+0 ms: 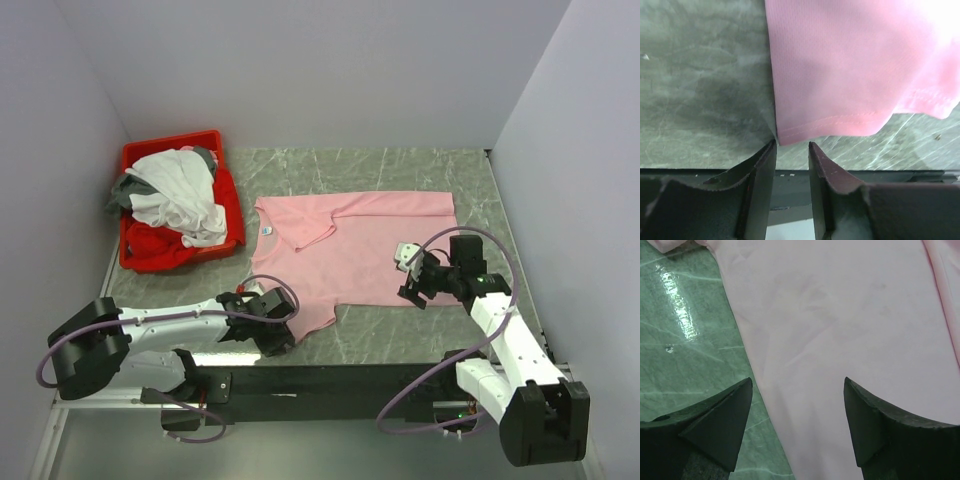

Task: Fold and stack the t-shirts
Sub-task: Fold the tshirt

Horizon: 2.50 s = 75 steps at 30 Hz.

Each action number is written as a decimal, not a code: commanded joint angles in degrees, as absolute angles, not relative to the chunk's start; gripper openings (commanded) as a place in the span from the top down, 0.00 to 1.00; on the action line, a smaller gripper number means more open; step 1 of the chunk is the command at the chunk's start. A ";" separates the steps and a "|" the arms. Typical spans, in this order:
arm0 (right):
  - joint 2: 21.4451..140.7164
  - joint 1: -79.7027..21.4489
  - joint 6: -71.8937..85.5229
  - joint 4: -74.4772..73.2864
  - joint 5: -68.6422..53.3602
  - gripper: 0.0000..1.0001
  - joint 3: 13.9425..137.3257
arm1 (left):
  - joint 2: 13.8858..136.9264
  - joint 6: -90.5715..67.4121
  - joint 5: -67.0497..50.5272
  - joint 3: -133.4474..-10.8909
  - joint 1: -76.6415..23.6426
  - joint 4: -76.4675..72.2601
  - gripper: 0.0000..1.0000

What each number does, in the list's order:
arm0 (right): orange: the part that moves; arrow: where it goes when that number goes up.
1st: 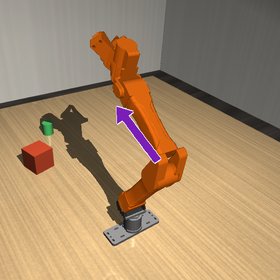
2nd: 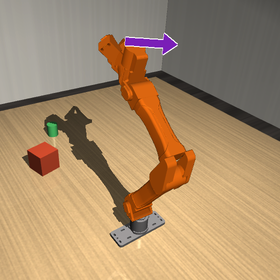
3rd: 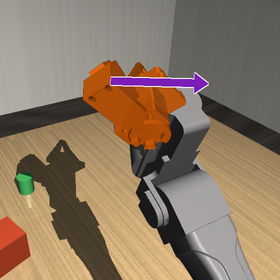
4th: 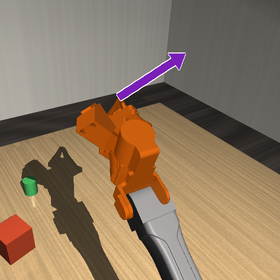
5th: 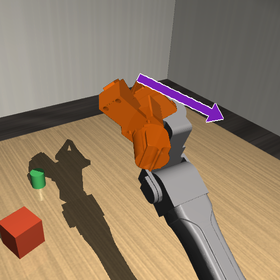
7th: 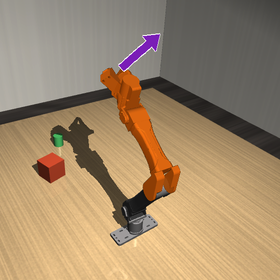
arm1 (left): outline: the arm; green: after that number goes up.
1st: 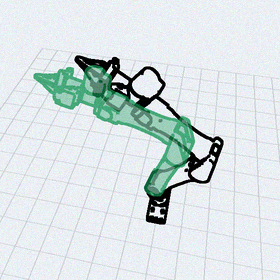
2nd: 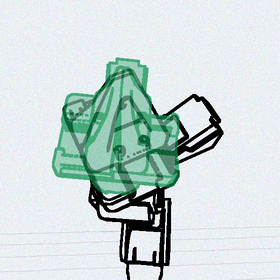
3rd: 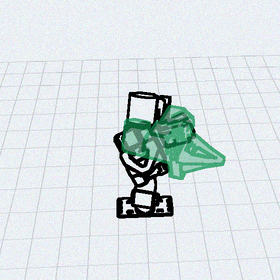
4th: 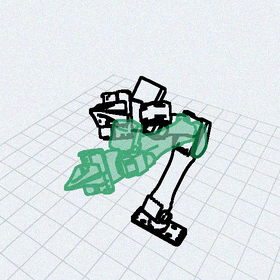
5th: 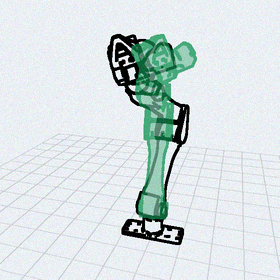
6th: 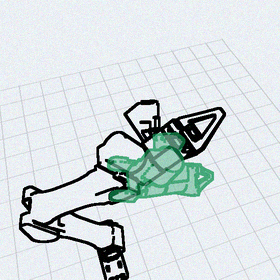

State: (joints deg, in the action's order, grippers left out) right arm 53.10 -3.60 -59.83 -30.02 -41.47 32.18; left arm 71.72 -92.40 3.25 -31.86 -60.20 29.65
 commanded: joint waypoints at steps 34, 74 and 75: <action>75.48 27.15 -105.72 -63.01 -34.72 0.27 50.00 | 58.28 -75.95 17.14 -34.98 -60.21 27.78 1.00; 82.27 25.93 -98.97 -48.42 -30.12 0.37 47.36 | 57.22 -65.39 16.88 -29.71 -58.80 15.03 1.00; 81.66 25.75 -98.79 -49.47 -30.93 0.37 49.11 | 57.13 -65.30 16.79 -29.62 -58.62 14.86 1.00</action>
